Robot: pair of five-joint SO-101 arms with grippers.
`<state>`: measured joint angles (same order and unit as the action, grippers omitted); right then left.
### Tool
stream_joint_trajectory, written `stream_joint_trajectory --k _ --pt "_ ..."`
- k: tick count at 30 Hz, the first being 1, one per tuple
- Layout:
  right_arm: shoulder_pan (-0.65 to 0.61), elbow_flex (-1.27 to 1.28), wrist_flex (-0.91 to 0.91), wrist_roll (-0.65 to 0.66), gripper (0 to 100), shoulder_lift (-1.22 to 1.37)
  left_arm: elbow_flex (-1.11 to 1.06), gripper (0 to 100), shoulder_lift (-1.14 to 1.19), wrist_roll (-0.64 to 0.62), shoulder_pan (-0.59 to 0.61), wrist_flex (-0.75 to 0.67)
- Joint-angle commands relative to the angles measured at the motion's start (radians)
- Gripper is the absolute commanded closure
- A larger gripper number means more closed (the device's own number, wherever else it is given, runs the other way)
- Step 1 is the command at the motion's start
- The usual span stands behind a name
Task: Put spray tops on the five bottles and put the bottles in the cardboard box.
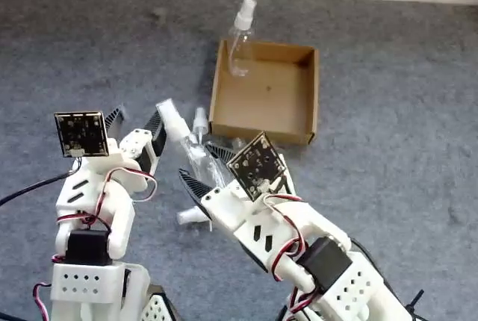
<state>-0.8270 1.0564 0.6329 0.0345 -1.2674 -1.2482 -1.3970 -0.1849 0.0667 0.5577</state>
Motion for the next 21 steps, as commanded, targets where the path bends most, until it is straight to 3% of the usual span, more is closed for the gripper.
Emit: stream_joint_trajectory --k 1,7,15,21 --pt "0.044 -0.012 -0.045 0.015 99.5 -0.007 0.007 79 -0.007 0.006 0.008 -0.025" --pt "0.093 0.042 -0.079 0.015 99.5 -0.007 0.053 79 -0.036 0.006 -0.024 0.055" --pt "0.09 0.048 -0.102 0.015 99.5 -0.007 -0.039 79 -0.283 0.1 -0.145 0.097" --pt "0.09 0.091 -0.107 0.015 99.5 -0.007 -0.067 79 -0.418 0.103 -0.159 0.141"
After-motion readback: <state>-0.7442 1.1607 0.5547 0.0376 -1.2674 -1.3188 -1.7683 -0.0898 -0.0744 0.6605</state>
